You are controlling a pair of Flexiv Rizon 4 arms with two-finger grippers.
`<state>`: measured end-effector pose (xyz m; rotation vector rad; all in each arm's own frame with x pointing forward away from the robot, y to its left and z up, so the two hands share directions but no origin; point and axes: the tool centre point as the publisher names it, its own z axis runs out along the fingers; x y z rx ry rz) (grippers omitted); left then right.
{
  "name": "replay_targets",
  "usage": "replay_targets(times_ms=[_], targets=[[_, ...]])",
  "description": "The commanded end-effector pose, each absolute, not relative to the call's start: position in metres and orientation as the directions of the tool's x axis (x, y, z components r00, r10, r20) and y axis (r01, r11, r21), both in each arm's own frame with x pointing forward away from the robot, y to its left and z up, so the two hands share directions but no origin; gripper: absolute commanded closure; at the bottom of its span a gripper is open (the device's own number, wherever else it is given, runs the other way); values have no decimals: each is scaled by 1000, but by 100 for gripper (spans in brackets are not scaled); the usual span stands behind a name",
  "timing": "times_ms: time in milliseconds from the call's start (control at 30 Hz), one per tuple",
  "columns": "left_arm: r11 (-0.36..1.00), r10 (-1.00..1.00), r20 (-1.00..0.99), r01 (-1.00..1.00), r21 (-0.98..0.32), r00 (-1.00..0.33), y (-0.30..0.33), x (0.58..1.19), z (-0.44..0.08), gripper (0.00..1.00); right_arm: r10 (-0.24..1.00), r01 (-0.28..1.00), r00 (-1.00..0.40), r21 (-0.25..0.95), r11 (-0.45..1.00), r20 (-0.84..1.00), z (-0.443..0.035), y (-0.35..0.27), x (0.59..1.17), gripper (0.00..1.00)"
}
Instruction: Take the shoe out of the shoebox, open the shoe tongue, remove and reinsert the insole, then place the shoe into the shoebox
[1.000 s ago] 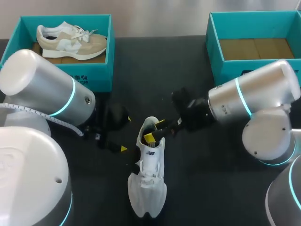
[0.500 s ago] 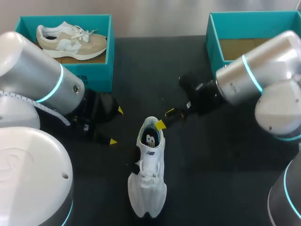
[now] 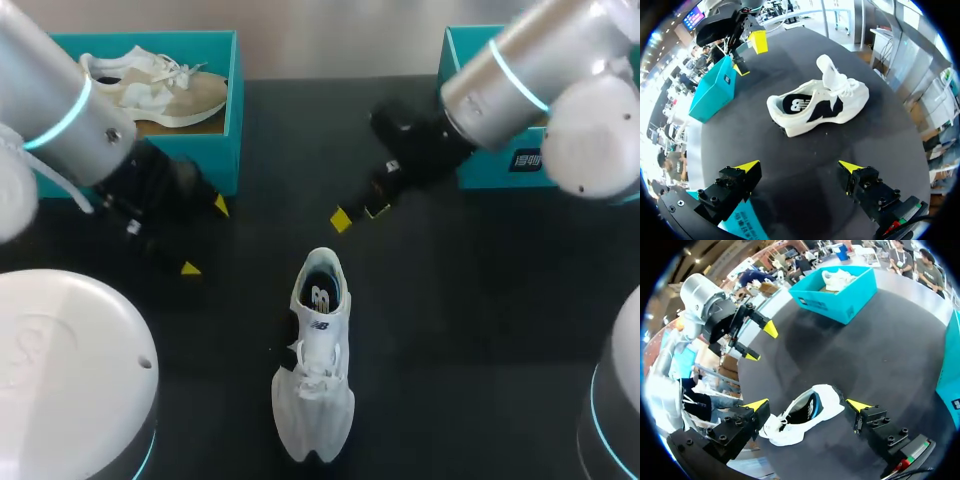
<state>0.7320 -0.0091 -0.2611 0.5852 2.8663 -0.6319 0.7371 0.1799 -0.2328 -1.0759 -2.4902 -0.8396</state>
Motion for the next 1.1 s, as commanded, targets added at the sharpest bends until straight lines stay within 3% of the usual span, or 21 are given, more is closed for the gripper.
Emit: replay_targets(times_ms=[33, 100, 133, 167, 200, 267, 300, 567, 1033, 1100], targets=[[828, 348, -204, 401, -392, -915, 21, 740, -229, 0, 652, 749, -661, 274, 603, 371, -213, 182, 731, 5], [832, 338, -195, 389, -395, -921, 29, 747, -225, 0, 678, 762, -647, 273, 587, 348, -209, 183, 730, 15], [842, 330, -186, 378, -385, -925, 33, 751, -224, 0, 684, 766, -642, 272, 582, 346, -207, 184, 730, 30], [842, 331, -186, 378, -385, -925, 37, 753, -222, 0, 694, 771, -637, 277, 573, 337, -205, 185, 729, 53], [834, 343, -181, 388, -393, -922, 41, 755, -220, 0, 699, 774, -633, 285, 565, 332, -202, 187, 727, 62], [842, 338, -179, 382, -380, -924, 49, 760, -217, 0, 710, 780, -624, 295, 551, 325, -198, 190, 724, 93], [839, 342, -175, 384, -385, -923, 53, 762, -216, 0, 719, 785, -618, 298, 543, 319, -196, 192, 722, 100], [838, 350, -161, 385, -386, -923, 65, 769, -213, 0, 819, 850, -507, 315, 423, 269, -198, 210, 705, 100], [838, 350, -161, 385, -386, -923, 65, 769, -213, 0, 819, 850, -507, 315, 423, 269, -198, 210, 705, 100], [838, 350, -161, 385, -386, -923, 65, 769, -213, 0, 846, 868, -477, 279, 411, 237, -209, 234, 705, 100]])
